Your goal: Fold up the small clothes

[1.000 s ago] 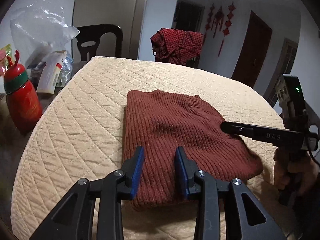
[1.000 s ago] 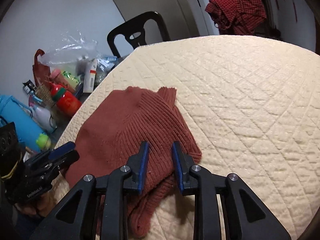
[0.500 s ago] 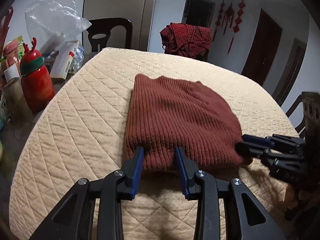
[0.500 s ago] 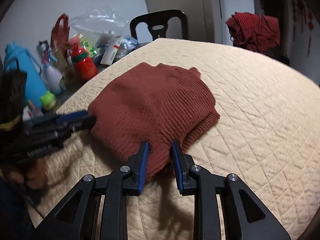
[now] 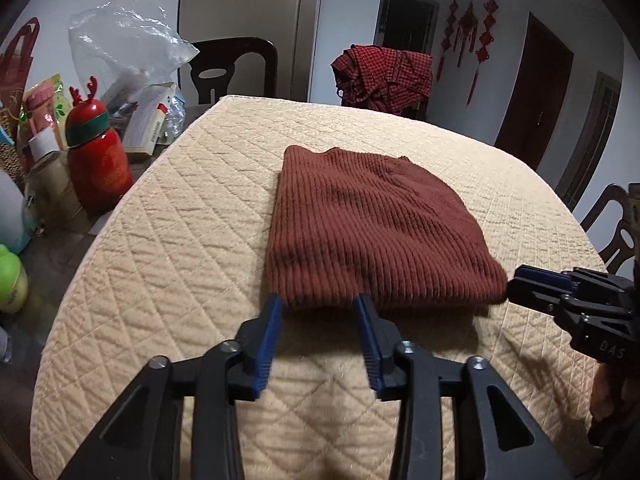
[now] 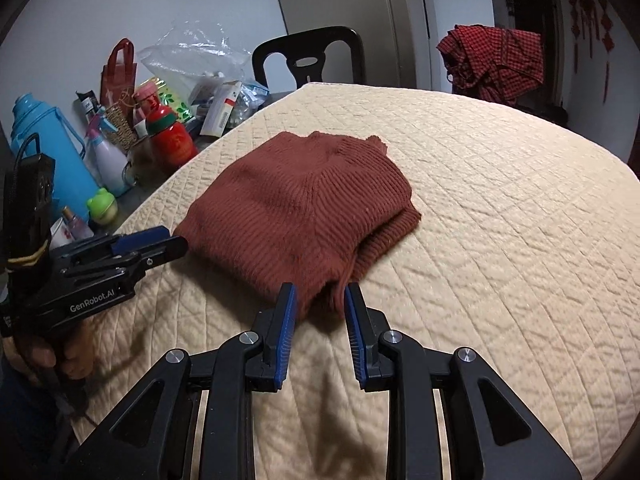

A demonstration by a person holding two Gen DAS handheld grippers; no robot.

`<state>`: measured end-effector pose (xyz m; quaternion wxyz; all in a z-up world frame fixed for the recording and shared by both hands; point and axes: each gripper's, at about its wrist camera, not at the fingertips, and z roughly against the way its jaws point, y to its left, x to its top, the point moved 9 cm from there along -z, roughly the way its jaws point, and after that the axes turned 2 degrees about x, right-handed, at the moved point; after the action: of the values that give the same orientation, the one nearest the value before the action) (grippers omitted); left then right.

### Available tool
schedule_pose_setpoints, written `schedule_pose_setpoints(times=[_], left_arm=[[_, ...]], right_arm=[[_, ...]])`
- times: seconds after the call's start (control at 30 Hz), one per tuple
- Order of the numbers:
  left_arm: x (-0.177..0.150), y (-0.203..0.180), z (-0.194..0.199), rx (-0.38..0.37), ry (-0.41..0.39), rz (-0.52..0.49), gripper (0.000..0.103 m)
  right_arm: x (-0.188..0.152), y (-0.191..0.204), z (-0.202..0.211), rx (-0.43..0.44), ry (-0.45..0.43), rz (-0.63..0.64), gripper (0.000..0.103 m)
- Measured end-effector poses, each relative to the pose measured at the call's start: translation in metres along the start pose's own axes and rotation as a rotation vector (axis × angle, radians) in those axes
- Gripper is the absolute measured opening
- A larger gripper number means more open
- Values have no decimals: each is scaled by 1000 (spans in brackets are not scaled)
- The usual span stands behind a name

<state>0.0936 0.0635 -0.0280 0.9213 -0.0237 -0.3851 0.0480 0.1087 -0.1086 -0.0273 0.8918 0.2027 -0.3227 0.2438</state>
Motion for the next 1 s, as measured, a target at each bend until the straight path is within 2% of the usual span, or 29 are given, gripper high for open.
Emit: schedule_pose_setpoints(times=[0.07,0.13,0.5,1.0], left_arm=[[-4,1,3,10,5,-5,48],[-9,0,5,23,11,-14,50],[-32,9,-9,91,97,-21,53],[-34,9,-11,109,104,-35,56]], right_arm=[[-6,3,3,-13,6,13,37],[-12,5,6,-25,14,18,40],[-44,1,-12,-126,96,54,41],[-46,3,-11,-121,96,56,46]])
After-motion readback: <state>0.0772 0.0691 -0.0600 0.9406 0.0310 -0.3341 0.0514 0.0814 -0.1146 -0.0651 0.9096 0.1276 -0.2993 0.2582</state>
